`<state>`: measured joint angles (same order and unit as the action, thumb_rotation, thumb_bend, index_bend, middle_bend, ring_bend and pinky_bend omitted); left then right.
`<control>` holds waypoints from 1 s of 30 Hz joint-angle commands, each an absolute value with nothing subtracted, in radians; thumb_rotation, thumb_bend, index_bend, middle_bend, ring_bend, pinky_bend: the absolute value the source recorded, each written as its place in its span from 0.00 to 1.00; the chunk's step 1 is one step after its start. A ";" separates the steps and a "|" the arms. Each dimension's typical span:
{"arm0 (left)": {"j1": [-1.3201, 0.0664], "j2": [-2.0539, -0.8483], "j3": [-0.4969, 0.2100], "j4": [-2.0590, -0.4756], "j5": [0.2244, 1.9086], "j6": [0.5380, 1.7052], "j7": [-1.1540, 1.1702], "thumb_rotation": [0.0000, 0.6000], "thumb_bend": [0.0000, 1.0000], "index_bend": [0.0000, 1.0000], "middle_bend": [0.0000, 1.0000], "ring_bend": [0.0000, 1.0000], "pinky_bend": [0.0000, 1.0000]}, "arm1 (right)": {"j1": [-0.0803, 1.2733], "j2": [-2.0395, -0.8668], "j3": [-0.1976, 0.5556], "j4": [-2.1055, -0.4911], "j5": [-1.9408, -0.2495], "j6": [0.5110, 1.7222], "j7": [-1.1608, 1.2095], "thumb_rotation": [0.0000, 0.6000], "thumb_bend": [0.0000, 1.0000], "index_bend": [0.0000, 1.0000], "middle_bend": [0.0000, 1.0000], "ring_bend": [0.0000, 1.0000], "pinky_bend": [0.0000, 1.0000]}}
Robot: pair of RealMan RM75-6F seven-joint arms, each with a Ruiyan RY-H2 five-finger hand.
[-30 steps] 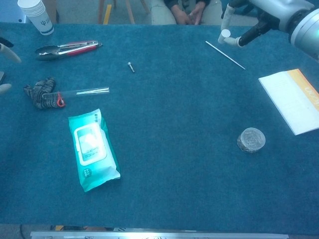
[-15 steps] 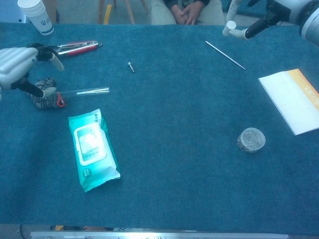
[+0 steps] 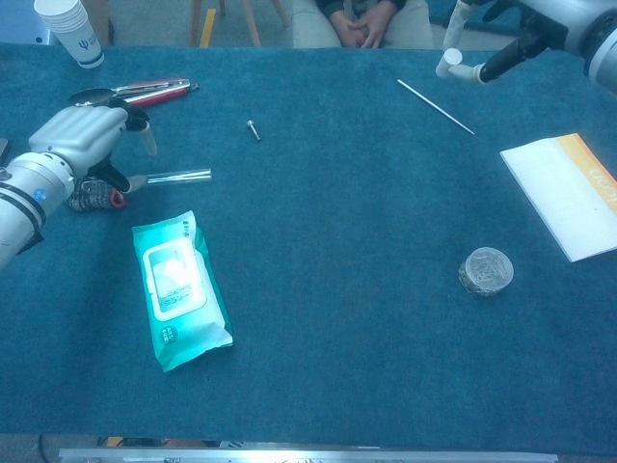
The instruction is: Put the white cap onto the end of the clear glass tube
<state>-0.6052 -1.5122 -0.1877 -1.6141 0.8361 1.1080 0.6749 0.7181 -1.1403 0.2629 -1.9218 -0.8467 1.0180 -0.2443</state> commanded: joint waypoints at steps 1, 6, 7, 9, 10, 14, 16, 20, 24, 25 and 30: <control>-0.623 -1.542 -0.189 -1.569 0.805 1.098 0.679 1.00 0.29 0.38 0.14 0.00 0.06 | 0.717 -1.138 0.260 -1.917 -0.847 1.015 -0.239 1.00 0.31 0.60 0.30 0.10 0.19; -0.644 -1.580 -0.191 -1.511 0.766 1.087 0.688 1.00 0.29 0.38 0.13 0.00 0.06 | 0.714 -1.135 0.257 -1.911 -0.852 1.010 -0.225 1.00 0.31 0.60 0.30 0.10 0.19; -0.649 -1.590 -0.191 -1.495 0.759 1.085 0.691 1.00 0.29 0.39 0.13 0.00 0.06 | 0.713 -1.135 0.255 -1.909 -0.854 1.008 -0.220 1.00 0.31 0.60 0.30 0.10 0.19; -0.655 -1.604 -0.190 -1.472 0.750 1.083 0.693 1.00 0.29 0.39 0.13 0.00 0.06 | 0.711 -1.133 0.254 -1.905 -0.856 1.006 -0.215 1.00 0.31 0.60 0.30 0.10 0.19; -0.658 -1.611 -0.189 -1.458 0.745 1.081 0.693 1.00 0.29 0.40 0.13 0.00 0.06 | 0.709 -1.132 0.253 -1.903 -0.857 1.005 -0.211 1.00 0.31 0.60 0.30 0.10 0.19; -0.661 -1.628 -0.184 -1.427 0.736 1.080 0.689 0.99 0.29 0.41 0.13 0.00 0.06 | 0.706 -1.128 0.251 -1.896 -0.862 1.002 -0.201 1.00 0.31 0.61 0.30 0.10 0.19; -0.662 -1.635 -0.182 -1.416 0.733 1.080 0.685 0.99 0.29 0.41 0.13 0.00 0.06 | 0.705 -1.127 0.250 -1.893 -0.864 0.998 -0.196 1.00 0.31 0.61 0.30 0.10 0.19; -0.664 -1.645 -0.182 -1.399 0.732 1.081 0.678 0.99 0.29 0.41 0.13 0.00 0.06 | 0.705 -1.128 0.249 -1.888 -0.868 0.994 -0.188 1.00 0.31 0.61 0.30 0.10 0.19; -0.668 -1.656 -0.185 -1.387 0.734 1.084 0.672 0.99 0.29 0.42 0.14 0.00 0.06 | 0.704 -1.128 0.248 -1.885 -0.869 0.992 -0.183 1.00 0.31 0.61 0.30 0.10 0.19; -0.669 -1.660 -0.184 -1.384 0.735 1.084 0.672 0.99 0.29 0.43 0.14 0.00 0.06 | 0.703 -1.127 0.247 -1.884 -0.870 0.992 -0.181 1.00 0.31 0.61 0.30 0.10 0.19; -0.673 -1.676 -0.183 -1.369 0.734 1.085 0.672 0.99 0.29 0.45 0.16 0.00 0.06 | 0.699 -1.124 0.246 -1.882 -0.871 0.993 -0.174 1.00 0.31 0.61 0.30 0.10 0.19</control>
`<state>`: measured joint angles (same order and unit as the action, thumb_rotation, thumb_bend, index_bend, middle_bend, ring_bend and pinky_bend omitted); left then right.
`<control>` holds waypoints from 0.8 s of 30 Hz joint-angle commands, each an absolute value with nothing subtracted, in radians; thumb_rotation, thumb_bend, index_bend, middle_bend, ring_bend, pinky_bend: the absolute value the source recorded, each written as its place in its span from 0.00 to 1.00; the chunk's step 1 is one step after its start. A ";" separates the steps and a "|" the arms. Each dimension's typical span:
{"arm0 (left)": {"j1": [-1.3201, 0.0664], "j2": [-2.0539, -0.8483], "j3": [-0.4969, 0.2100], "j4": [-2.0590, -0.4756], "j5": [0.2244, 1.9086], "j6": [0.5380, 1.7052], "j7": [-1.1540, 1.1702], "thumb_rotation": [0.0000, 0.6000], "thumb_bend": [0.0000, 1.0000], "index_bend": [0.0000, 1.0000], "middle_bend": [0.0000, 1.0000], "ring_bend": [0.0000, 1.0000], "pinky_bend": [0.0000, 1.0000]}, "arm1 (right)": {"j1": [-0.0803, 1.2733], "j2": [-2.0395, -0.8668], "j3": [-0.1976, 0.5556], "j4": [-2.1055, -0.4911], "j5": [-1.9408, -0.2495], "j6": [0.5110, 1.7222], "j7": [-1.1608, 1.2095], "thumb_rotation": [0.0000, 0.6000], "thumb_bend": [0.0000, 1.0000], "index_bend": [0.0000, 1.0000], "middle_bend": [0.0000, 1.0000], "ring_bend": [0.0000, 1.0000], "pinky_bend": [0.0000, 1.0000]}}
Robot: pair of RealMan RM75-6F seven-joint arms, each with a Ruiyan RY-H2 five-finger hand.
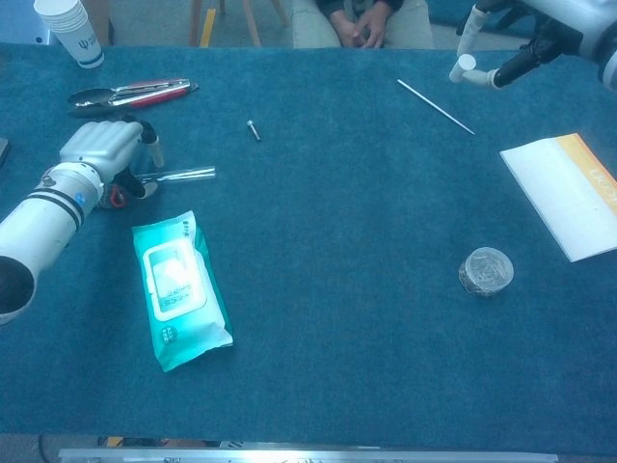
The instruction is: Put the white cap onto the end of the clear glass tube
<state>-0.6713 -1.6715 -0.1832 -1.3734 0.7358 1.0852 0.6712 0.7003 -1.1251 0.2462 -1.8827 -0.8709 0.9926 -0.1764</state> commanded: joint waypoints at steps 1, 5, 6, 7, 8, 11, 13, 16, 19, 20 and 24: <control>-0.674 -1.678 -0.183 -1.366 0.732 1.084 0.673 0.99 0.29 0.45 0.16 0.00 0.06 | 0.699 -1.123 0.246 -1.882 -0.871 0.993 -0.174 1.00 0.31 0.61 0.30 0.10 0.19; -0.672 -1.682 -0.181 -1.361 0.733 1.088 0.673 0.99 0.29 0.46 0.16 0.00 0.06 | 0.699 -1.123 0.248 -1.881 -0.866 0.994 -0.173 1.00 0.31 0.61 0.30 0.10 0.19; -0.672 -1.683 -0.180 -1.361 0.734 1.089 0.672 0.99 0.29 0.47 0.16 0.00 0.06 | 0.700 -1.123 0.248 -1.881 -0.865 0.994 -0.173 1.00 0.31 0.61 0.30 0.10 0.19; -0.671 -1.684 -0.180 -1.361 0.735 1.089 0.671 1.00 0.29 0.47 0.16 0.00 0.06 | 0.700 -1.123 0.249 -1.881 -0.864 0.994 -0.173 1.00 0.31 0.61 0.30 0.10 0.19; -0.671 -1.685 -0.180 -1.361 0.736 1.090 0.669 1.00 0.29 0.47 0.16 0.00 0.06 | 0.700 -1.123 0.249 -1.882 -0.863 0.994 -0.173 1.00 0.31 0.61 0.30 0.10 0.19; -0.671 -1.690 -0.179 -1.357 0.739 1.091 0.667 1.00 0.29 0.47 0.16 0.00 0.06 | 0.702 -1.123 0.249 -1.884 -0.859 0.993 -0.174 1.00 0.31 0.61 0.30 0.10 0.19; -0.671 -1.694 -0.180 -1.355 0.741 1.089 0.662 1.00 0.29 0.47 0.16 0.00 0.06 | 0.702 -1.122 0.250 -1.887 -0.858 0.994 -0.174 1.00 0.31 0.61 0.30 0.10 0.19; -0.672 -1.702 -0.180 -1.350 0.744 1.087 0.658 1.00 0.29 0.47 0.16 0.00 0.06 | 0.701 -1.119 0.250 -1.890 -0.855 0.997 -0.176 1.00 0.31 0.61 0.30 0.10 0.19; -0.674 -1.709 -0.182 -1.347 0.747 1.087 0.655 1.00 0.29 0.47 0.16 0.00 0.06 | 0.701 -1.117 0.251 -1.893 -0.851 1.001 -0.178 1.00 0.31 0.61 0.30 0.10 0.19; -0.674 -1.710 -0.183 -1.346 0.748 1.087 0.654 1.00 0.29 0.47 0.16 0.00 0.06 | 0.700 -1.116 0.251 -1.893 -0.851 1.002 -0.178 1.00 0.31 0.61 0.30 0.10 0.19; -0.674 -1.718 -0.186 -1.344 0.752 1.088 0.646 1.00 0.29 0.48 0.17 0.00 0.06 | 0.698 -1.114 0.252 -1.895 -0.850 1.003 -0.174 1.00 0.31 0.61 0.30 0.10 0.19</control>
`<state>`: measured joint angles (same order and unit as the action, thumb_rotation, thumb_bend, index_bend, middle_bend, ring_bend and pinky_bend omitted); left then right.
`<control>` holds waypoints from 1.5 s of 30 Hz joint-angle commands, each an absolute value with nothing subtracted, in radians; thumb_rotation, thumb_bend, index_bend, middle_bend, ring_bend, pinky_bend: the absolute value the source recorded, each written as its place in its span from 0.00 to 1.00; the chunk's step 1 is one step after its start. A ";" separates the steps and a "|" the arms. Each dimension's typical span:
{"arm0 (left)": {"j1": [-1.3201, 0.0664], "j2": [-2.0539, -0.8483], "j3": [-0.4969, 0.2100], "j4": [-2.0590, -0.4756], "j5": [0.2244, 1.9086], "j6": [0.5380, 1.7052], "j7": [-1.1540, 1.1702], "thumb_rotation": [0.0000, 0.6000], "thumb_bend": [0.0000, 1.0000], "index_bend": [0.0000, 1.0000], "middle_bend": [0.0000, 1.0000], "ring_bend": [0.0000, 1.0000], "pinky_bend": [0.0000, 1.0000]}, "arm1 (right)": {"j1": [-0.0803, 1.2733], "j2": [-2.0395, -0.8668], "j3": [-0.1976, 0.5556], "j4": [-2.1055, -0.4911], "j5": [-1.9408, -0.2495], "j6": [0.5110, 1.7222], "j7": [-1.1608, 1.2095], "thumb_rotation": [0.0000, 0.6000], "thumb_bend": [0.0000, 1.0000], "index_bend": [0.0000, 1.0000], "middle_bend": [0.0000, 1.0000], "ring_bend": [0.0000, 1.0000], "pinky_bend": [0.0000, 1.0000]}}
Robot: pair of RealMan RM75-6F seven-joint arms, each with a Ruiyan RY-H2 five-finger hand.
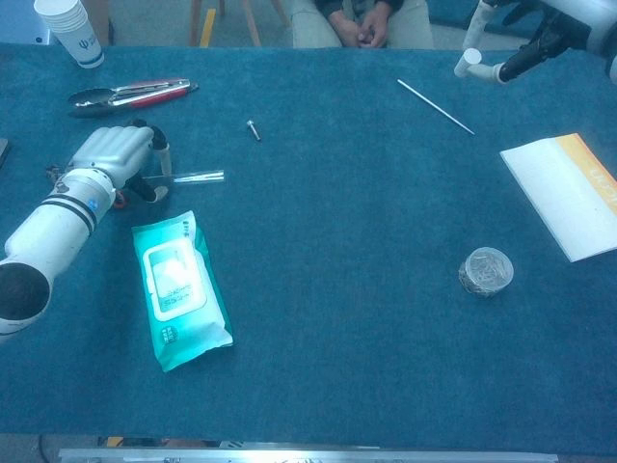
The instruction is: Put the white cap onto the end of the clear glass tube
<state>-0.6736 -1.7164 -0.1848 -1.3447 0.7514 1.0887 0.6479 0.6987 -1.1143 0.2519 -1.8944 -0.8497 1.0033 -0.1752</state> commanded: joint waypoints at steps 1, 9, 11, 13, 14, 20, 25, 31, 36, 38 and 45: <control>-0.674 -1.720 -0.187 -1.344 0.754 1.087 0.643 1.00 0.29 0.49 0.17 0.00 0.06 | 0.698 -1.113 0.252 -1.895 -0.850 1.003 -0.175 1.00 0.31 0.61 0.30 0.10 0.19; -0.662 -1.713 -0.201 -1.369 0.782 1.085 0.579 1.00 0.29 0.54 0.22 0.02 0.06 | 0.693 -1.108 0.253 -1.902 -0.856 1.009 -0.167 1.00 0.31 0.61 0.30 0.10 0.19; -0.654 -1.708 -0.204 -1.382 0.794 1.086 0.551 1.00 0.29 0.56 0.24 0.04 0.06 | 0.692 -1.107 0.254 -1.906 -0.858 1.010 -0.166 1.00 0.31 0.61 0.30 0.10 0.19; -0.647 -1.699 -0.203 -1.397 0.807 1.082 0.527 1.00 0.29 0.56 0.25 0.04 0.06 | 0.691 -1.106 0.254 -1.908 -0.859 1.011 -0.166 1.00 0.31 0.61 0.30 0.10 0.19; -0.645 -1.695 -0.205 -1.405 0.812 1.079 0.515 1.00 0.29 0.57 0.25 0.04 0.06 | 0.691 -1.106 0.254 -1.909 -0.860 1.012 -0.166 1.00 0.31 0.61 0.30 0.10 0.19; -0.625 -1.635 -0.216 -1.492 0.858 1.049 0.411 1.00 0.29 0.57 0.26 0.05 0.06 | 0.687 -1.097 0.259 -1.921 -0.866 1.020 -0.162 1.00 0.31 0.61 0.30 0.10 0.19; -0.604 -1.566 -0.231 -1.593 0.903 1.025 0.305 1.00 0.29 0.57 0.27 0.05 0.06 | 0.678 -1.089 0.269 -1.938 -0.891 1.031 -0.137 1.00 0.31 0.61 0.30 0.10 0.19; -0.582 -1.509 -0.245 -1.691 0.967 1.007 0.175 1.00 0.29 0.57 0.27 0.06 0.06 | 0.669 -1.090 0.278 -1.958 -0.932 1.033 -0.098 1.00 0.31 0.61 0.30 0.10 0.19; -0.571 -1.487 -0.240 -1.749 1.021 1.029 0.137 1.00 0.29 0.58 0.28 0.08 0.06 | 0.663 -1.092 0.289 -1.976 -0.962 1.041 -0.067 1.00 0.31 0.61 0.30 0.10 0.19; -0.566 -1.476 -0.242 -1.776 1.029 1.028 0.109 1.00 0.29 0.58 0.28 0.08 0.06 | 0.664 -1.096 0.291 -1.983 -0.972 1.037 -0.057 1.00 0.31 0.61 0.30 0.10 0.19; -0.570 -1.474 -0.249 -1.807 1.031 1.019 0.056 1.00 0.29 0.58 0.29 0.08 0.06 | 0.666 -1.117 0.306 -2.013 -1.008 1.040 -0.013 1.00 0.31 0.61 0.30 0.10 0.19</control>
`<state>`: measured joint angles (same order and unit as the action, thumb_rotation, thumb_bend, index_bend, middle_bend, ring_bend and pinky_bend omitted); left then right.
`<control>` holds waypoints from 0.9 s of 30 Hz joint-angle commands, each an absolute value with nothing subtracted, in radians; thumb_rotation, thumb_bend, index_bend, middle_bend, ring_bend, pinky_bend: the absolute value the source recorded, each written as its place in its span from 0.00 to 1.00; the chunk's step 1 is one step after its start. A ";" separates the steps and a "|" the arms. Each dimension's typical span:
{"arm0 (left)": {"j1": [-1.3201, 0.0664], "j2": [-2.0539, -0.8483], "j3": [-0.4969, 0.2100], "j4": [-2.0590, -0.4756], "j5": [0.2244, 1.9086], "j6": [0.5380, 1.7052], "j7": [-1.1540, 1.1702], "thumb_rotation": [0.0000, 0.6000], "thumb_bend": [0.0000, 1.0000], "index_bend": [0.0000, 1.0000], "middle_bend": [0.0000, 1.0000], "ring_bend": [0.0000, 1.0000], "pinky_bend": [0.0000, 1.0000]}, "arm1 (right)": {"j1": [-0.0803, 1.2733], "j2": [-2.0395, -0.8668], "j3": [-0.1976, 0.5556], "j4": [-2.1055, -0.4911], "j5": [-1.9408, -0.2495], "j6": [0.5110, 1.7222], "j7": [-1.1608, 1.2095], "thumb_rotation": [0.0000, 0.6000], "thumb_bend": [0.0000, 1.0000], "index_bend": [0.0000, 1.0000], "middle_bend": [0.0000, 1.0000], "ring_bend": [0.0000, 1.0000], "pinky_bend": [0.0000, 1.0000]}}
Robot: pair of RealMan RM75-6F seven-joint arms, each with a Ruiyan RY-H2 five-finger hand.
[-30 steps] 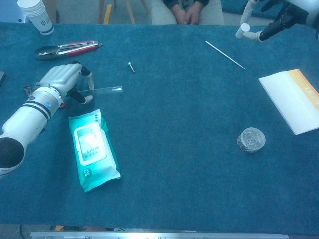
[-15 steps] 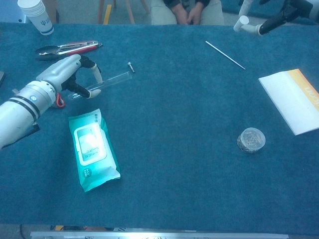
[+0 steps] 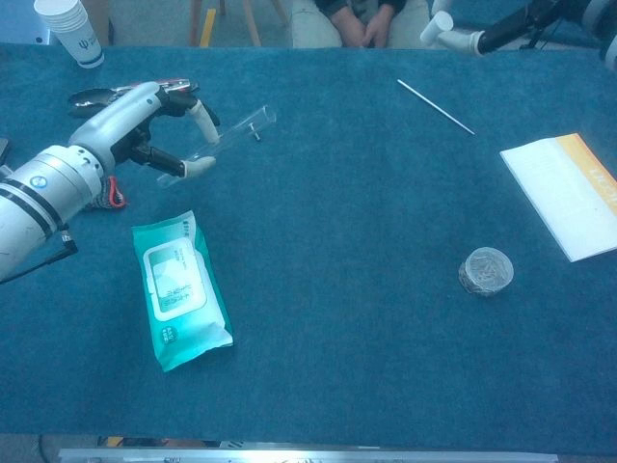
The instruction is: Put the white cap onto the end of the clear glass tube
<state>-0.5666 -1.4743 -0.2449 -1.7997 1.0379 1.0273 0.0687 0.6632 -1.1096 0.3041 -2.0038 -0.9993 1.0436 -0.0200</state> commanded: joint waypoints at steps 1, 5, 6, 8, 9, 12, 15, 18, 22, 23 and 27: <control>-0.573 -1.473 -0.252 -1.809 1.026 1.014 0.047 1.00 0.29 0.58 0.29 0.08 0.06 | 0.669 -1.122 0.307 -2.018 -1.013 1.038 -0.011 1.00 0.31 0.61 0.30 0.10 0.19; -0.578 -1.480 -0.251 -1.803 1.028 1.014 0.034 1.00 0.29 0.58 0.29 0.08 0.06 | 0.679 -1.137 0.310 -2.037 -1.023 1.037 -0.013 1.00 0.31 0.61 0.30 0.10 0.19; -0.578 -1.482 -0.252 -1.802 1.029 1.012 0.025 1.00 0.29 0.58 0.29 0.08 0.06 | 0.681 -1.140 0.310 -2.040 -1.022 1.035 -0.014 1.00 0.31 0.61 0.30 0.10 0.19; -0.579 -1.484 -0.255 -1.798 1.031 1.005 0.001 1.00 0.29 0.58 0.29 0.08 0.06 | 0.688 -1.149 0.313 -2.047 -1.021 1.035 -0.016 1.00 0.31 0.61 0.30 0.10 0.19; -0.580 -1.485 -0.257 -1.795 1.036 1.003 -0.010 1.00 0.29 0.58 0.29 0.08 0.06 | 0.691 -1.152 0.313 -2.049 -1.019 1.034 -0.018 1.00 0.31 0.61 0.30 0.10 0.19; -0.580 -1.492 -0.260 -1.782 1.064 1.004 -0.048 1.00 0.29 0.58 0.29 0.08 0.06 | 0.700 -1.169 0.316 -2.055 -1.013 1.032 -0.018 1.00 0.31 0.61 0.30 0.10 0.19; -0.578 -1.497 -0.263 -1.769 1.097 1.004 -0.095 1.00 0.29 0.58 0.29 0.08 0.06 | 0.709 -1.189 0.317 -2.055 -1.008 1.030 -0.016 1.00 0.31 0.61 0.30 0.10 0.19; -0.575 -1.500 -0.262 -1.755 1.125 1.012 -0.126 1.00 0.29 0.58 0.29 0.08 0.06 | 0.717 -1.211 0.318 -2.050 -1.000 1.028 -0.011 1.00 0.31 0.61 0.30 0.10 0.19; -0.572 -1.505 -0.261 -1.740 1.152 1.020 -0.165 1.00 0.29 0.58 0.29 0.08 0.06 | 0.732 -1.246 0.323 -2.041 -0.990 1.020 0.001 1.00 0.31 0.61 0.30 0.10 0.19; -0.572 -1.506 -0.261 -1.737 1.156 1.020 -0.172 1.00 0.29 0.58 0.29 0.08 0.06 | 0.736 -1.254 0.324 -2.039 -0.989 1.018 0.002 1.00 0.31 0.61 0.30 0.10 0.19; -0.571 -1.509 -0.258 -1.728 1.170 1.025 -0.192 1.00 0.29 0.58 0.29 0.08 0.06 | 0.752 -1.287 0.327 -2.029 -0.980 1.013 0.005 1.00 0.31 0.61 0.30 0.10 0.19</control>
